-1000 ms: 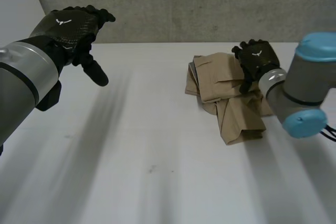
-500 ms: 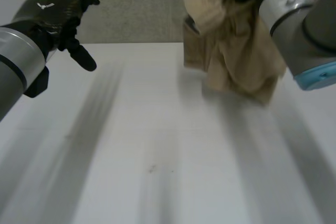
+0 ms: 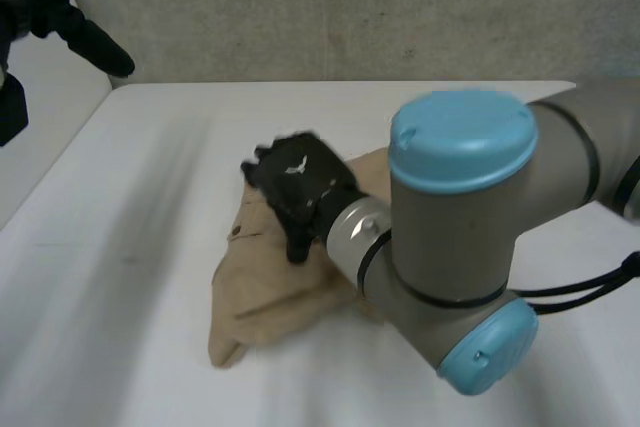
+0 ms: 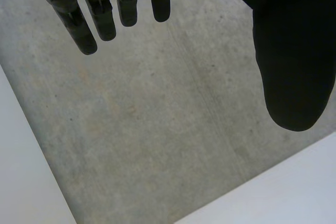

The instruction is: Fold the shorts.

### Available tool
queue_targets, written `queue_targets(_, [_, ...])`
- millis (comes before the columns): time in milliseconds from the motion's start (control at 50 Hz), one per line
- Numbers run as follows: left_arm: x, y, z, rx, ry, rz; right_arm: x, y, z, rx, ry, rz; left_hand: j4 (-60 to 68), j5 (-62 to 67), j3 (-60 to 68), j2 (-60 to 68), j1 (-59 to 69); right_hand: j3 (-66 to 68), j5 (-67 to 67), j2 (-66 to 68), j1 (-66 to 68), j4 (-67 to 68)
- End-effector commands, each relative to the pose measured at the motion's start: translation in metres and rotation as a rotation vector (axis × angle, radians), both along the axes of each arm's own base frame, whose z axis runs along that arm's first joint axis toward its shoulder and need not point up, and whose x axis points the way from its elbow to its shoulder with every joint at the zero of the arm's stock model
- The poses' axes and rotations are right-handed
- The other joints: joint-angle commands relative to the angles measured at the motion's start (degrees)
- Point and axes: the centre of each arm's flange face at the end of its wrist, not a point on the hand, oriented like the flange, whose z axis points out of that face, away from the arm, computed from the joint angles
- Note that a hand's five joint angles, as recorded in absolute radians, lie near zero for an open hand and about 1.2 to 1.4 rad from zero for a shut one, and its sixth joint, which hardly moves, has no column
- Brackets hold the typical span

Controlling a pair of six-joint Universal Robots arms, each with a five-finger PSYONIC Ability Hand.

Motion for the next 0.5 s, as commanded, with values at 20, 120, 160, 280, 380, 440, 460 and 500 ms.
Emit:
queue_targets(20, [-0.004,-0.007,-0.028,0.089,-0.038,-0.009,-0.034,-0.04,0.049,-0.089,-0.075,-0.224,-1.3,-2.2,-1.6,-0.5,-0.1,-11.4,-10.8,-11.4,-6.9,-11.5])
queue_targets(120, [-0.009,-0.005,-0.072,0.231,-0.089,-0.024,-0.052,-0.049,0.035,-0.052,-0.031,-0.276,-0.6,-1.5,-0.9,0.2,0.6,-11.9,-11.3,-11.9,-7.4,-12.0])
queue_targets(160, [-0.009,-0.002,-0.086,0.279,-0.107,-0.027,-0.065,-0.054,0.03,-0.034,-0.01,-0.309,-0.6,-1.5,-0.9,0.2,0.6,-12.0,-11.5,-12.1,-7.6,-12.2])
queue_targets(280, [-0.009,0.025,-0.136,0.437,-0.169,-0.059,-0.09,-0.053,0.013,0.021,0.037,-0.346,-0.4,-1.3,-0.7,0.4,0.8,-11.9,-11.3,-11.9,-7.4,-12.0])
queue_targets(380, [-0.012,0.05,-0.171,0.599,-0.095,-0.086,-0.102,-0.053,0.001,0.055,0.053,-0.346,1.7,0.9,1.4,2.5,3.0,-11.9,-11.3,-11.9,-7.4,-12.0])
queue_targets(440, [-0.016,0.058,-0.19,0.69,-0.062,-0.096,-0.105,-0.053,-0.003,0.064,0.057,-0.346,2.2,1.4,1.9,3.0,3.5,-11.9,-11.3,-11.9,-7.4,-12.0])
queue_targets(460, [-0.017,0.059,-0.194,0.704,-0.057,-0.093,-0.106,-0.053,-0.006,0.071,0.062,-0.346,3.1,2.2,2.8,3.9,4.3,-11.9,-11.3,-11.9,-7.4,-12.0])
queue_targets(500, [-0.018,0.062,-0.202,0.736,-0.046,-0.077,-0.107,-0.052,-0.007,0.073,0.064,-0.349,4.3,3.4,4.0,5.1,5.5,-12.0,-11.5,-12.1,-7.6,-12.2])
